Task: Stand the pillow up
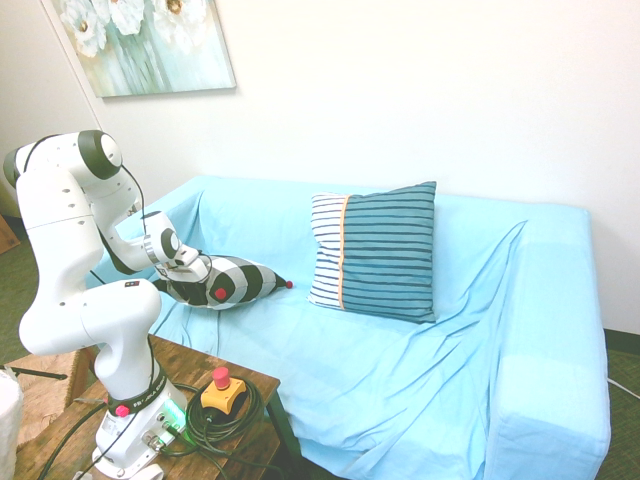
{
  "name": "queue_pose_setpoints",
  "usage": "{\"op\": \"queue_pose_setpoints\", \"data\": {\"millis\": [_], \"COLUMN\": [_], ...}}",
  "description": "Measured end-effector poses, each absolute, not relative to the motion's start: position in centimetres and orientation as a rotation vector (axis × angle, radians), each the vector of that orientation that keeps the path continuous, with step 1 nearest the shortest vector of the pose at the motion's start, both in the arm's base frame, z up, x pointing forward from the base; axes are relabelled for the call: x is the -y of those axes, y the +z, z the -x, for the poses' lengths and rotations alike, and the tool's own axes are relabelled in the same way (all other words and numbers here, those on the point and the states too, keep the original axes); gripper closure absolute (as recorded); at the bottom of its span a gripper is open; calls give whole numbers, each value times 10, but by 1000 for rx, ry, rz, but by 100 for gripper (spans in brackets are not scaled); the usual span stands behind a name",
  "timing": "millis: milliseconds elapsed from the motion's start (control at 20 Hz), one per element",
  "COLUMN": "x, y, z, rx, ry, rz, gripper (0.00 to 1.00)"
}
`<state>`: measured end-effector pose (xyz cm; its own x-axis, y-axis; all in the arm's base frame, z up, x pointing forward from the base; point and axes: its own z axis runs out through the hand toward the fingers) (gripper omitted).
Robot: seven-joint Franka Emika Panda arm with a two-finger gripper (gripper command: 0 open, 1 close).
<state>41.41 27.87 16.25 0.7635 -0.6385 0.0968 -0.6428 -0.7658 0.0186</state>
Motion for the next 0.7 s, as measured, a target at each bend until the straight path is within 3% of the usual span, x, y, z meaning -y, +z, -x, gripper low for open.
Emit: {"op": "queue_pose_setpoints", "data": {"millis": [700], "x": [-283], "y": [271], "z": [-642], "rx": [1143], "ry": [351], "rz": [-2937], "gripper": [0]}}
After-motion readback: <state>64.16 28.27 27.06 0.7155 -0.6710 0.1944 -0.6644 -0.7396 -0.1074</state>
